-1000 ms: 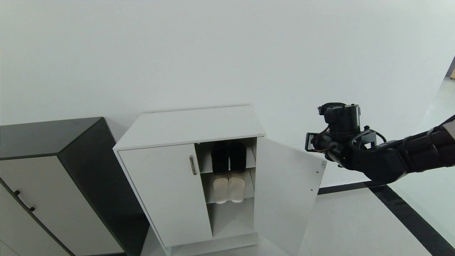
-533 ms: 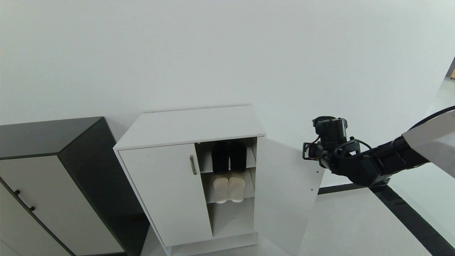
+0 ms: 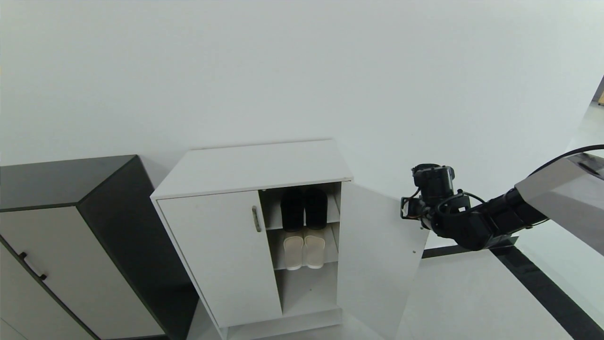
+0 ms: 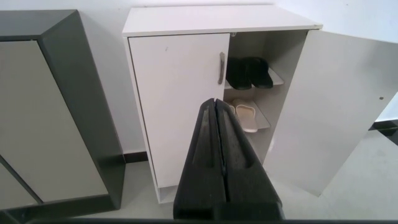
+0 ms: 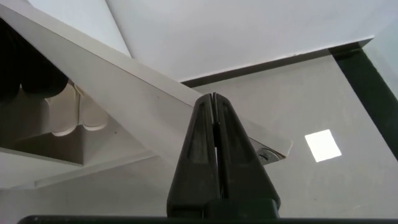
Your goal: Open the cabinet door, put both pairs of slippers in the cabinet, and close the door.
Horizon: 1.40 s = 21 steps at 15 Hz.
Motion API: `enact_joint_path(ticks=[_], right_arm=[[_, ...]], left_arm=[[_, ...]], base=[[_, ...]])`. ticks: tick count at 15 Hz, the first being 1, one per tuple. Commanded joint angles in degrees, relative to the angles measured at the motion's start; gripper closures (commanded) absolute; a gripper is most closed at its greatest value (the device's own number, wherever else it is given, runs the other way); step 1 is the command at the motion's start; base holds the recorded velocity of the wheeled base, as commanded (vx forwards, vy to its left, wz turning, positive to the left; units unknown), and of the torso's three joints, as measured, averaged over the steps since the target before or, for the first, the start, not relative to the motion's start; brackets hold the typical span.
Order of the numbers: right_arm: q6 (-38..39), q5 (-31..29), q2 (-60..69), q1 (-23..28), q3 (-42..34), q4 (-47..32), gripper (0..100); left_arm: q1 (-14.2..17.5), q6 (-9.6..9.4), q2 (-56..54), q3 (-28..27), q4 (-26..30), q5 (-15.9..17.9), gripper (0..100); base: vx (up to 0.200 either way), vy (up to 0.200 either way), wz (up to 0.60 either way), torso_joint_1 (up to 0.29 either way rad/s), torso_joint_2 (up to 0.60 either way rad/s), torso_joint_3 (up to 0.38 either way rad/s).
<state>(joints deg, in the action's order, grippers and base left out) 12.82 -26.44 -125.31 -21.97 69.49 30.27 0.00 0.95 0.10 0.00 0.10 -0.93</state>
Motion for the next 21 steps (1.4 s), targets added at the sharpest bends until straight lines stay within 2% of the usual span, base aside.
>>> enact_joint_path(ticks=[1, 6, 10, 12, 13, 15, 21], right_arm=[[0.01, -0.01, -0.29, -0.01, -0.05, -0.03, 100], [0.01, -0.28, -0.20, -0.53, -0.32, -0.03, 100], [0.01, -0.63, 1.29, -3.26, -2.25, -0.03, 100], [0.10, -0.63, 3.93, -7.21, -4.71, 0.05, 100], [0.18, -0.63, 6.65, -10.90, -7.17, 0.05, 100], [0.18, -1.95, 9.73, -13.54, -8.40, 0.32, 100], [0.10, -2.74, 8.15, -13.63, -9.11, 0.49, 100]], left_arm=[[0.00, 0.02, 0.08, 0.00, -0.01, -0.04, 100], [0.00, 0.02, 0.08, 0.00, -0.01, -0.04, 100], [0.00, 0.02, 0.08, 0.00, -0.01, -0.04, 100], [0.00, 0.02, -0.01, 0.00, -0.01, -0.04, 100], [0.00, 0.02, 0.08, 0.00, -0.01, -0.04, 100], [0.00, 0.02, 0.08, 0.00, -0.01, -0.04, 100], [0.00, 0.02, 0.08, 0.00, -0.01, -0.04, 100]], base=[[0.000, 0.000, 0.00, 0.000, 0.00, 0.000], [0.000, 0.000, 0.00, 0.000, 0.00, 0.000], [0.000, 0.000, 0.00, 0.000, 0.00, 0.000], [0.000, 0.000, 0.00, 0.000, 0.00, 0.000], [0.000, 0.000, 0.00, 0.000, 0.00, 0.000], [0.000, 0.000, 0.00, 0.000, 0.00, 0.000], [0.000, 0.000, 0.00, 0.000, 0.00, 0.000]])
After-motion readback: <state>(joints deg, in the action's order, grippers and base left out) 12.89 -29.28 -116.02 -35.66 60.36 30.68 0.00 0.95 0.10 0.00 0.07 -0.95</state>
